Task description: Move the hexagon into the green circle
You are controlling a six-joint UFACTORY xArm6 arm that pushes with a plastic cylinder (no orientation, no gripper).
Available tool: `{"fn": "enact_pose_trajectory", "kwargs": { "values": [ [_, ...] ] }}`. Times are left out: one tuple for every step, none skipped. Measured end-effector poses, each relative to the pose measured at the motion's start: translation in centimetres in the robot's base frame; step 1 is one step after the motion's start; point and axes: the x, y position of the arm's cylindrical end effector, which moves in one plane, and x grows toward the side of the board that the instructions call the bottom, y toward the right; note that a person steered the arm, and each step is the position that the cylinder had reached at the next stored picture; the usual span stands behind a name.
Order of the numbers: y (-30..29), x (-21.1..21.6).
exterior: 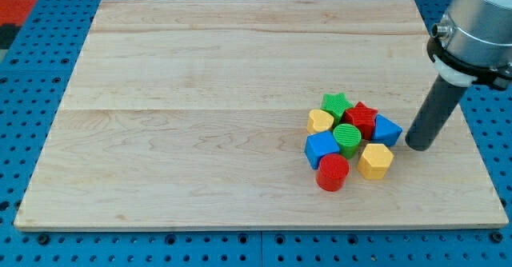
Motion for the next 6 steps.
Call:
{"fn": "enact_pose_trajectory", "kwargs": {
  "values": [
    [-2.3,0.2],
    [-1.0,2.5],
    [-0.9,3.9],
    [-7.1,4.0],
    [-9.4,5.7],
    [-7.2,8.2]
  ]
}}
